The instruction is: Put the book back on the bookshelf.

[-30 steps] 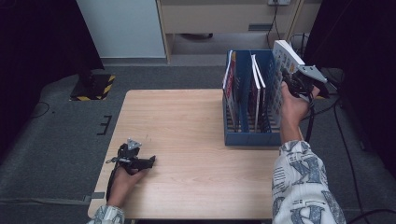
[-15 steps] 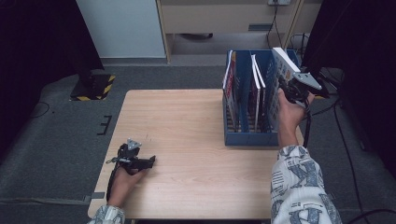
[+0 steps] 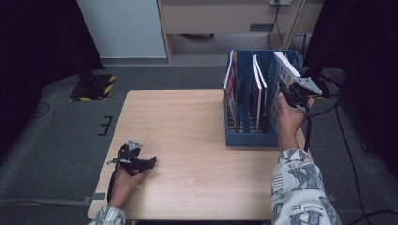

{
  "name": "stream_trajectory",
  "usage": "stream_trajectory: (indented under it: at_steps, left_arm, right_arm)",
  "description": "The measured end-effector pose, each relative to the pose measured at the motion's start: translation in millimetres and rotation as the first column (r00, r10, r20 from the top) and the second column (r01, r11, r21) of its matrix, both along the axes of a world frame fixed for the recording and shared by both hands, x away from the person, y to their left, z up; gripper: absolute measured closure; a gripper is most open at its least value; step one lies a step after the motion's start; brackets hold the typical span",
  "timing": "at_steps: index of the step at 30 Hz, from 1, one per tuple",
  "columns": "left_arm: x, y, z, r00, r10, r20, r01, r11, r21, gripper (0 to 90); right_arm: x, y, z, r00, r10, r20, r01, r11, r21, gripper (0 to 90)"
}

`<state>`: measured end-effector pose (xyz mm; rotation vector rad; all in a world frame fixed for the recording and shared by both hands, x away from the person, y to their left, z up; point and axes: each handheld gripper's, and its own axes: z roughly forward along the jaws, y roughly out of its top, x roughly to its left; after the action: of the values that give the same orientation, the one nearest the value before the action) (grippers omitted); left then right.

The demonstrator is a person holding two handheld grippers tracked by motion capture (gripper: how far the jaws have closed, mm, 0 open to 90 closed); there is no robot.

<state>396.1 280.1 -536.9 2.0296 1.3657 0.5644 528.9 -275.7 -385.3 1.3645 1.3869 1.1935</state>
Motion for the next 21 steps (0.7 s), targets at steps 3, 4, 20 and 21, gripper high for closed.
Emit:
stream_trajectory:
  at_steps: [3,4,20,21]
  left_arm:
    - [0.0,0.0,0.0,1.0,0.0,0.0,0.0,1.0,0.0,0.0]
    - [0.0,0.0,0.0,1.0,0.0,0.0,0.0,1.0,0.0,0.0]
    - [0.0,0.0,0.0,1.0,0.001,0.0,-0.001,1.0,0.0,0.0]
    - [0.0,-0.1,0.0,1.0,0.001,0.0,-0.001,1.0,0.0,0.0]
  right_arm:
    - [-0.4,0.3,-2.7,1.0,0.007,0.004,-0.007,1.0,0.002,73.9]
    - [-0.3,0.6,-3.7,1.0,0.004,0.005,-0.004,1.0,0.005,73.9]
    - [-2.8,-0.7,-8.4,0.9997,0.026,-0.002,-0.026,1.0,0.013,73.3]
    - [-3.4,-0.8,-7.7,0.9995,0.031,-0.003,-0.031,0.999,0.009,72.5]
